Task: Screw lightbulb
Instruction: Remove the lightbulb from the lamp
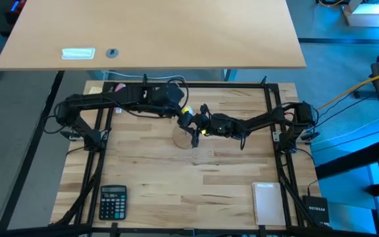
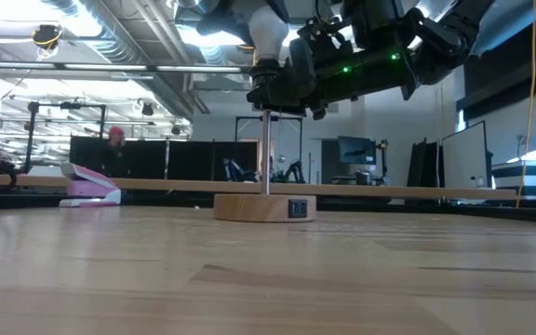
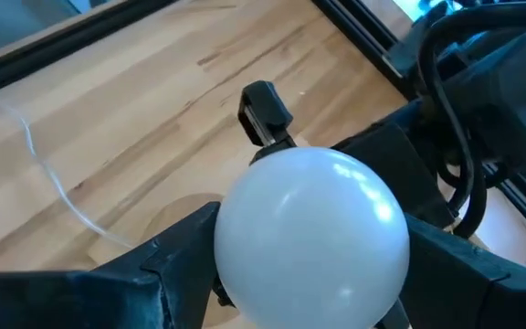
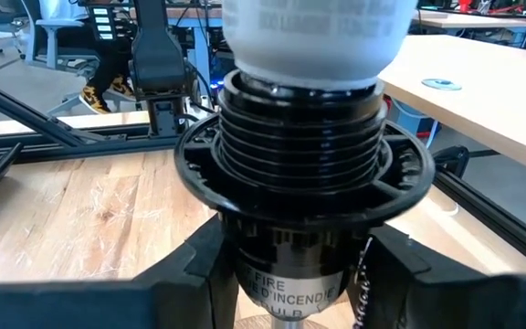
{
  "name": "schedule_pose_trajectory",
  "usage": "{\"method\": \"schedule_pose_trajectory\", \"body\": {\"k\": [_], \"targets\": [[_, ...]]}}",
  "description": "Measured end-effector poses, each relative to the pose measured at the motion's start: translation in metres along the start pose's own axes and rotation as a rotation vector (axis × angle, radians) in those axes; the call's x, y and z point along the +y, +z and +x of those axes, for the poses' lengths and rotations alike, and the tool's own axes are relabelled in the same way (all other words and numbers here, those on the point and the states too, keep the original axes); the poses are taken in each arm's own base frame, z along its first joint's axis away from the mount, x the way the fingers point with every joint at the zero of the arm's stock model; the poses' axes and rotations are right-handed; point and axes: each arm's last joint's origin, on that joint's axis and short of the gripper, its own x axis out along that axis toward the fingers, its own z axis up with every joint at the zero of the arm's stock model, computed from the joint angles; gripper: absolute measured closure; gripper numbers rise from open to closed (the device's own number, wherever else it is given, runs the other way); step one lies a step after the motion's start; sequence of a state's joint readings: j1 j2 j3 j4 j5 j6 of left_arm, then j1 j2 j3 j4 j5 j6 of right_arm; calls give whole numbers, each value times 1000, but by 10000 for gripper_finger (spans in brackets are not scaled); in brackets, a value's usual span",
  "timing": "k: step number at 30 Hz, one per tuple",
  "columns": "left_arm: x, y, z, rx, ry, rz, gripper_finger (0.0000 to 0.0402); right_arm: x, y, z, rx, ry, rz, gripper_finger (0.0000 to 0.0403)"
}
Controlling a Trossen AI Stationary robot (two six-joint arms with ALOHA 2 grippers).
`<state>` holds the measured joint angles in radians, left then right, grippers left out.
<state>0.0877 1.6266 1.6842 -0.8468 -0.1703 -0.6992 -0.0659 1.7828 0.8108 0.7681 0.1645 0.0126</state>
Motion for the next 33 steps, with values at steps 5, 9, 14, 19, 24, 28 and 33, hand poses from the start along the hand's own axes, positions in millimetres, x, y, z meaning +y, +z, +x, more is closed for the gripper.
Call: {"method": "schedule_pose_trajectory", "body": {"k": [5,9,14,19,24,28,33], "targets": [[-5,-4,-1,-19,12,-3,137,0,0,0,0,0,-1,251],[-5,-4,-1,-19,10,73,137,0,0,0,2,-1,-8,251],[-6,-5,-2,-3,0,179,136,0,-1,0,9,-1,-12,251],[-6,-6,-2,5,-1,215,102,0,-1,0,9,-1,-14,251],[-3,-7,-3,30,2,225,54,0,-1,0,10,-5,-11,251],[-4,-1,-19,38,-9,231,44,0,-1,0,13,-7,-10,251],[-10,12,-47,-14,-47,264,47,0,-1,0,13,-4,-9,251]]}}
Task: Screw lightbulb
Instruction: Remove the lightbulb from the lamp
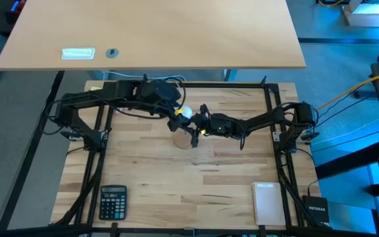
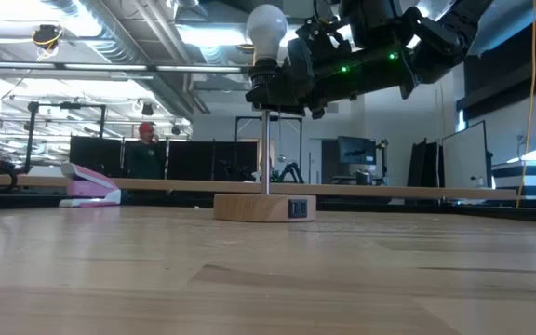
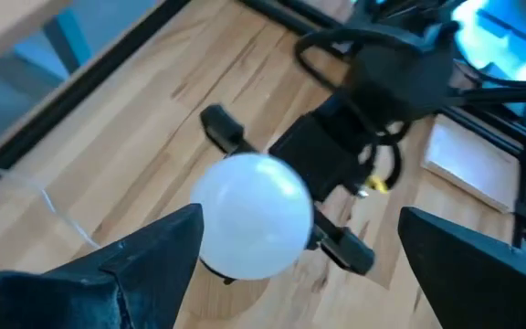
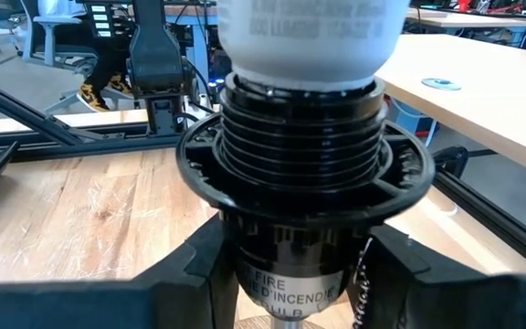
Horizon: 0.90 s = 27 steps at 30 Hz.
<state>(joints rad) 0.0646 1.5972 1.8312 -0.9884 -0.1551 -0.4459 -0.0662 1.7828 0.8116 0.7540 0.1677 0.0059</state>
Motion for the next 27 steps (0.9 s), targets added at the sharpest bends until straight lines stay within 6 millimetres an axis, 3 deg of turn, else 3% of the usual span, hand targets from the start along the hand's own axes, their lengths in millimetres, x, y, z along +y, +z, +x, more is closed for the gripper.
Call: {"method": "schedule_pose_trajectory", "body": {"k": [11,27], "targets": [[-1,3,-12,4,2,30,50,8,6,1,-25,80,-6,252],[2,-6,-45,114,43,54,50,40,21,32,-54,186,7,252]]}}
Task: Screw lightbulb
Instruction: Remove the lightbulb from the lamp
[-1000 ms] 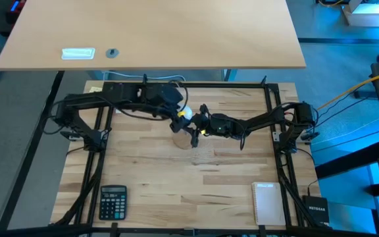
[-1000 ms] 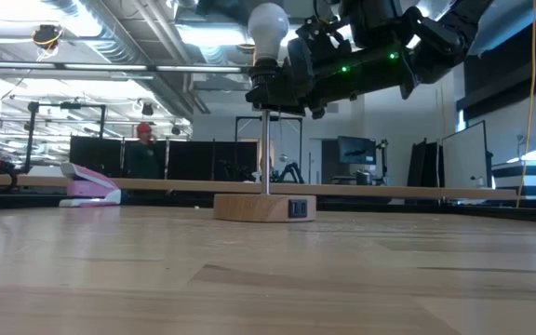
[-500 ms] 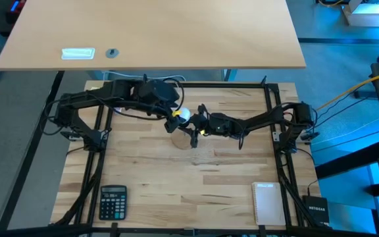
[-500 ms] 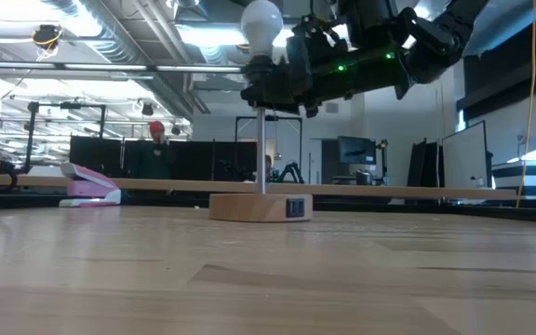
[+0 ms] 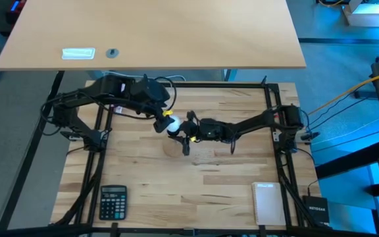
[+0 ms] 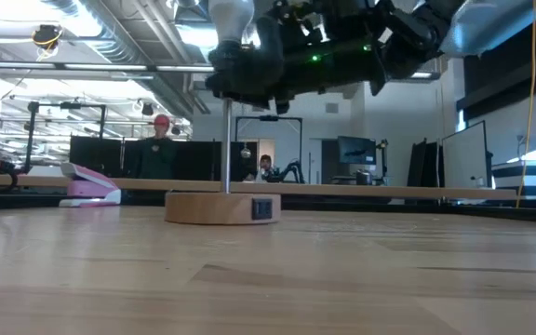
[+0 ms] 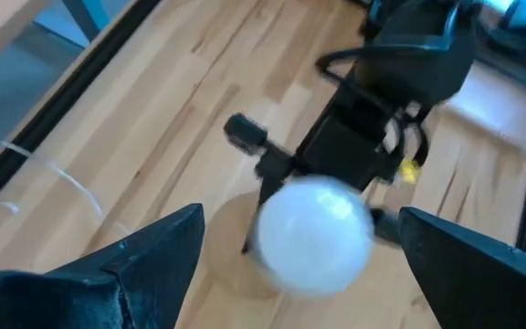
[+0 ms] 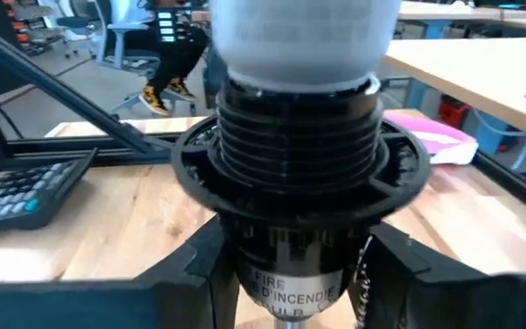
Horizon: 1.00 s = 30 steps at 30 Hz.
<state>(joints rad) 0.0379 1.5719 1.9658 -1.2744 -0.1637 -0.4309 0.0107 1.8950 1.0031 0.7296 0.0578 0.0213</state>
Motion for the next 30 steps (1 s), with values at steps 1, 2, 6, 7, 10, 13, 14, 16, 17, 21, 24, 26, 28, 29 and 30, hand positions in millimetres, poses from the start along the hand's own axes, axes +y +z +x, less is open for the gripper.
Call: {"method": "schedule_pose_trajectory", "body": {"k": [1,2,6,7,10,13,14,16,17,21,24,26,28,29,30], "targets": [[0,-2,0,18,5,21,50,2,-2,4,4,4,-1,252],[0,-4,0,31,9,36,50,2,-2,7,-2,6,4,252],[-1,-9,-1,74,19,140,50,5,-4,19,-6,24,20,252],[-1,-10,-1,84,20,176,50,6,-5,22,0,29,20,252],[-1,-11,-1,101,19,248,50,7,-5,29,12,34,22,252],[-1,-12,-1,113,-12,307,50,7,-4,33,7,35,27,252],[-2,-12,-1,116,-24,323,50,7,-5,35,8,35,27,252],[-2,-12,-1,119,-40,358,50,7,-4,35,4,34,29,252],[-2,-12,0,125,-41,371,50,7,-4,36,7,34,29,252],[-3,-14,8,160,-36,433,50,7,-5,36,16,32,29,252],[-4,-17,18,216,-44,470,50,7,-5,36,16,31,30,252],[-7,-17,24,237,-92,474,50,7,-5,36,16,31,30,252],[-9,-16,28,247,-112,464,50,7,-5,36,16,30,28,252],[-9,-16,30,255,-112,456,50,7,-5,36,17,29,27,252],[-9,-17,32,267,-108,448,51,7,-5,36,16,30,26,252]]}}
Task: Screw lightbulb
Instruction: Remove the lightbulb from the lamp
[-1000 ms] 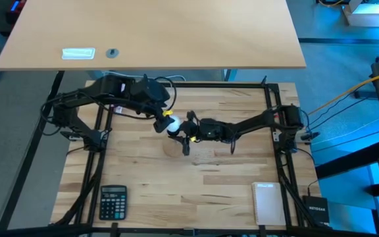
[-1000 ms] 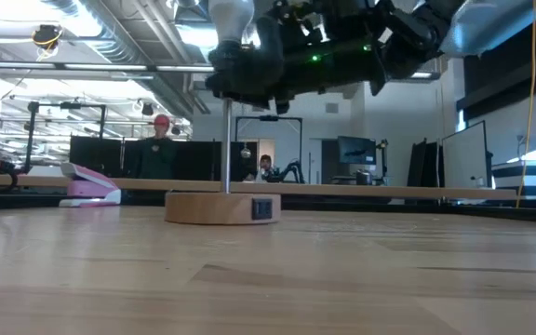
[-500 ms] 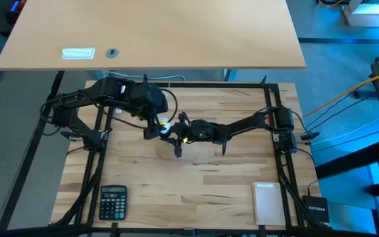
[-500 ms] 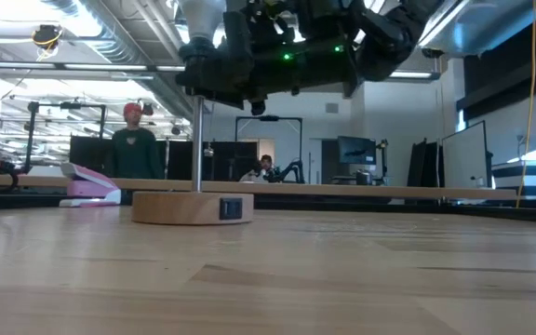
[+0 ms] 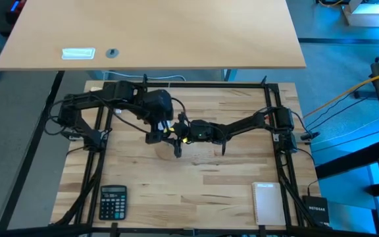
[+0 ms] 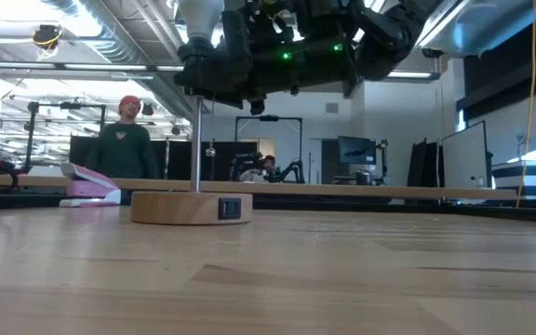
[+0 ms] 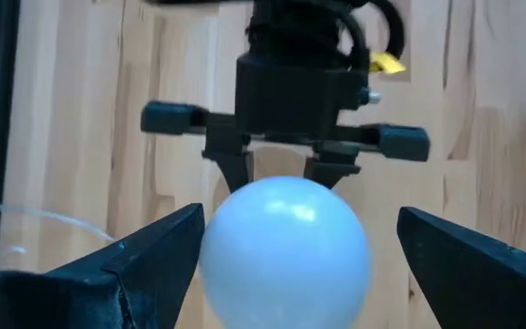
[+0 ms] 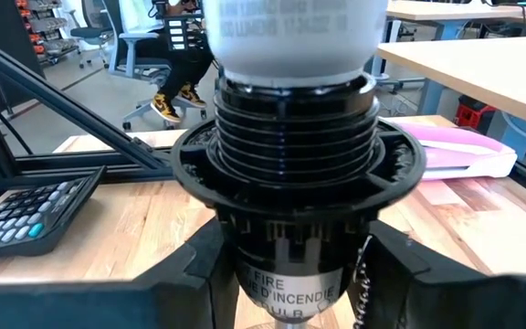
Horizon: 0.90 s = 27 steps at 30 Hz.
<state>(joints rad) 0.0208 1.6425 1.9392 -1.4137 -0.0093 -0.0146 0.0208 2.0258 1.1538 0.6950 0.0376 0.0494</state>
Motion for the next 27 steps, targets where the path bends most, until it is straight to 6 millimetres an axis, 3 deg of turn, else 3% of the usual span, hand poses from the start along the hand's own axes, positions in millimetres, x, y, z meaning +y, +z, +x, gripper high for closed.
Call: {"method": "schedule_pose_trajectory", "body": {"k": [6,12,15,20,27], "targets": [[3,1,8,46,6,-107,98,0,0,0,0,4,-7,252],[9,-1,9,63,26,-447,169,0,0,0,0,-6,-29,252],[10,-1,9,57,46,-635,169,-1,0,0,2,-18,-42,252],[10,1,12,61,58,-908,135,-2,0,0,0,-45,-64,252],[10,8,19,30,19,-987,100,-2,0,0,-6,-52,-77,252]]}}
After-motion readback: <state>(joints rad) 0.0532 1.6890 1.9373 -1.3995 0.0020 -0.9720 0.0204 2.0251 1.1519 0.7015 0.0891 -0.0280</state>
